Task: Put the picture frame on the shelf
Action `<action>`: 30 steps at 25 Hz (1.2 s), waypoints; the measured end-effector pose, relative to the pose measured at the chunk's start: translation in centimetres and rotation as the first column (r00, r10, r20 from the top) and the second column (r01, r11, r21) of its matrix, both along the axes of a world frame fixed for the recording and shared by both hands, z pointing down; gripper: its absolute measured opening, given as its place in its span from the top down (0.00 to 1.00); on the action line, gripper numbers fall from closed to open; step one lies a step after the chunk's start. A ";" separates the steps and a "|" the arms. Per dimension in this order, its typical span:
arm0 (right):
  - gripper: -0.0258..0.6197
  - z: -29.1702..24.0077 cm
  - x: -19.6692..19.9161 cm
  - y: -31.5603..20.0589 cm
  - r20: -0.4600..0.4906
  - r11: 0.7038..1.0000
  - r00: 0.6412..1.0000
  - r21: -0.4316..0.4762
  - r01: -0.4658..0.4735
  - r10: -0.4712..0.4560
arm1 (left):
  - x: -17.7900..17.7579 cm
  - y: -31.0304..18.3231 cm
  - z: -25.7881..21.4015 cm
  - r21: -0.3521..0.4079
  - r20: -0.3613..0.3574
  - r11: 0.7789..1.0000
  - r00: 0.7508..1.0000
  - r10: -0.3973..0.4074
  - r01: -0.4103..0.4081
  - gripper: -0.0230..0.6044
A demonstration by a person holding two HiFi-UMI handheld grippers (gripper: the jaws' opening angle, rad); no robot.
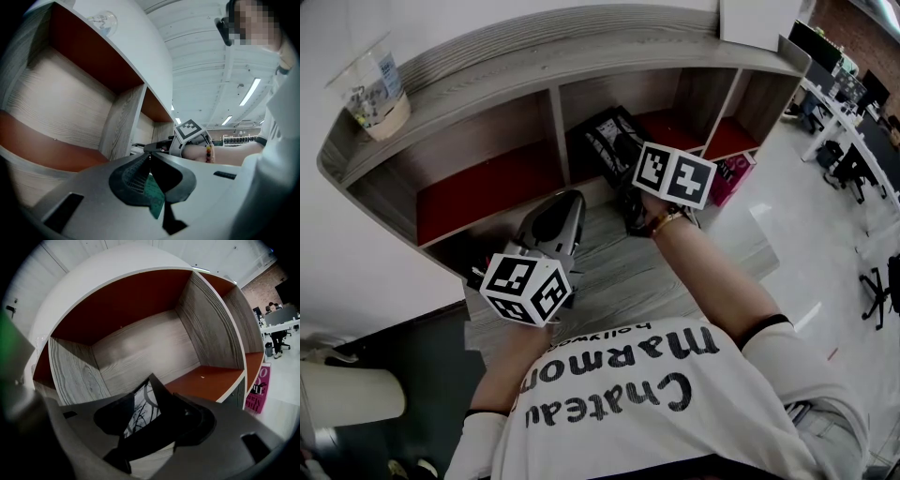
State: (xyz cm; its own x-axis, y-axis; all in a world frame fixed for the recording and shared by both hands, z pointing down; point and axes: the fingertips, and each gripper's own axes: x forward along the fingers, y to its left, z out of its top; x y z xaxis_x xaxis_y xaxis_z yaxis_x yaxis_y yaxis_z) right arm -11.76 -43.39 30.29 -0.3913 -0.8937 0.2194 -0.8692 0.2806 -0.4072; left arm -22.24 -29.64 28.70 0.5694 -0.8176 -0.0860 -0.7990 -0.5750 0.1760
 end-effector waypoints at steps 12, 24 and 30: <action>0.57 0.1 -1.1 -0.1 -0.041 1.000 0.999 0.018 0.021 -0.020 | 0.0 0.1 -0.1 -0.002 0.007 1.000 1.000 0.003 -0.003 0.93; 0.55 0.3 -1.4 -0.1 -0.093 0.999 0.996 0.041 0.019 -0.015 | -0.1 0.3 -0.2 -0.004 0.001 1.000 1.000 0.006 -0.006 0.93; 0.55 0.5 -1.7 0.0 -0.151 0.998 0.988 0.057 0.016 -0.007 | 0.0 0.4 -0.4 0.004 0.000 1.000 1.000 0.011 -0.011 0.92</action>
State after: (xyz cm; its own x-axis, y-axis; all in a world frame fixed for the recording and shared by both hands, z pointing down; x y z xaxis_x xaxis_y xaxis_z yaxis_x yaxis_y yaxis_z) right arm -13.44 -43.39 30.75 -0.3681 -0.9023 0.2245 -0.9159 0.3104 -0.2544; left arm -22.28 -29.20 28.31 0.5782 -0.8109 -0.0896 -0.7927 -0.5844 0.1734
